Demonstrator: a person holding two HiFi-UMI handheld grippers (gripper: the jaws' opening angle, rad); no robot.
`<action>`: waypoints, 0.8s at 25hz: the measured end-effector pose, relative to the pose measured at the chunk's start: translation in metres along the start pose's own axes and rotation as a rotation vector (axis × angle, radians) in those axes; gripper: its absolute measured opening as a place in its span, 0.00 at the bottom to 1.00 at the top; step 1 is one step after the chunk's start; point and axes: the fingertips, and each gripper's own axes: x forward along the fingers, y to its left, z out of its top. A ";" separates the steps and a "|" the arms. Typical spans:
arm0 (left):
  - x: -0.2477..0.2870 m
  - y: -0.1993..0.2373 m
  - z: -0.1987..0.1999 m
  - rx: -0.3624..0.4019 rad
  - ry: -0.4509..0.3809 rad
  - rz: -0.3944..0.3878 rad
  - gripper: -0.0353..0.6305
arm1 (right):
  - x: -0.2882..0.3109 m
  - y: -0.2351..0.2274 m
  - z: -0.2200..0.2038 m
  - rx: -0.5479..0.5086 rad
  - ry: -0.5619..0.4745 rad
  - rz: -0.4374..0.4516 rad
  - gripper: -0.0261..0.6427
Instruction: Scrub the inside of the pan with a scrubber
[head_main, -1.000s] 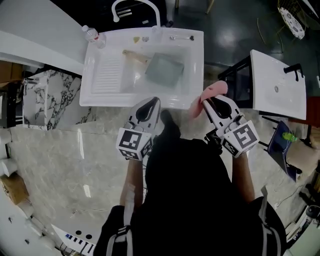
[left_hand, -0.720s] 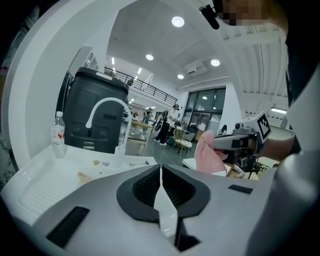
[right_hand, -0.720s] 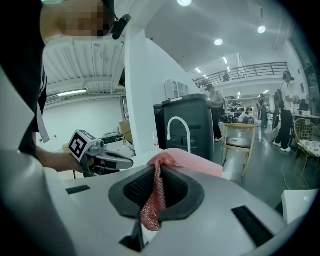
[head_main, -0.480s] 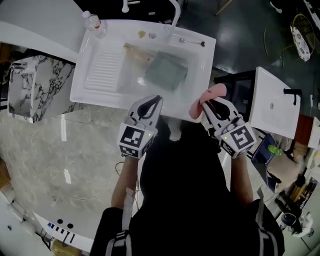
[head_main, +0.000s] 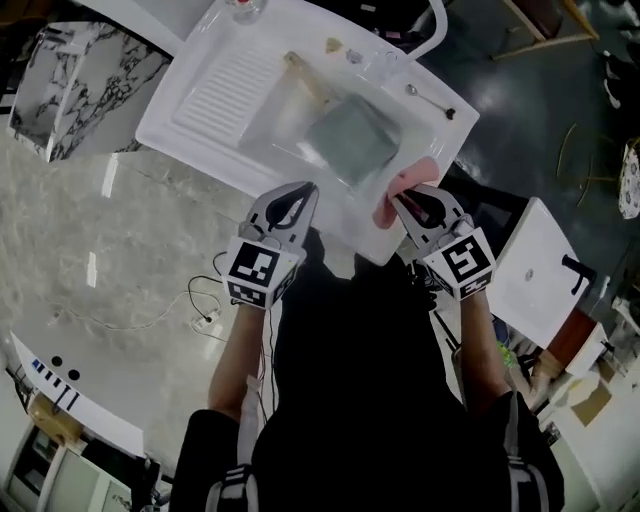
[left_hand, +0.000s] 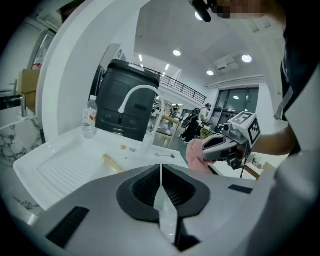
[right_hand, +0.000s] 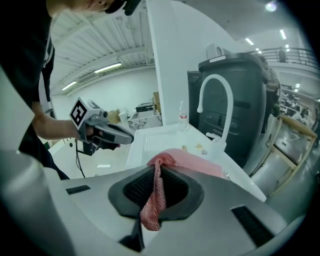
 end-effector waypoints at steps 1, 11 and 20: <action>0.006 0.002 0.001 -0.015 -0.004 0.027 0.11 | 0.008 -0.006 -0.002 -0.018 0.006 0.035 0.10; 0.045 0.005 -0.037 -0.213 -0.028 0.318 0.11 | 0.099 -0.034 -0.057 -0.241 0.131 0.407 0.11; 0.070 -0.002 -0.081 -0.305 -0.013 0.468 0.11 | 0.160 -0.027 -0.135 -0.490 0.298 0.656 0.11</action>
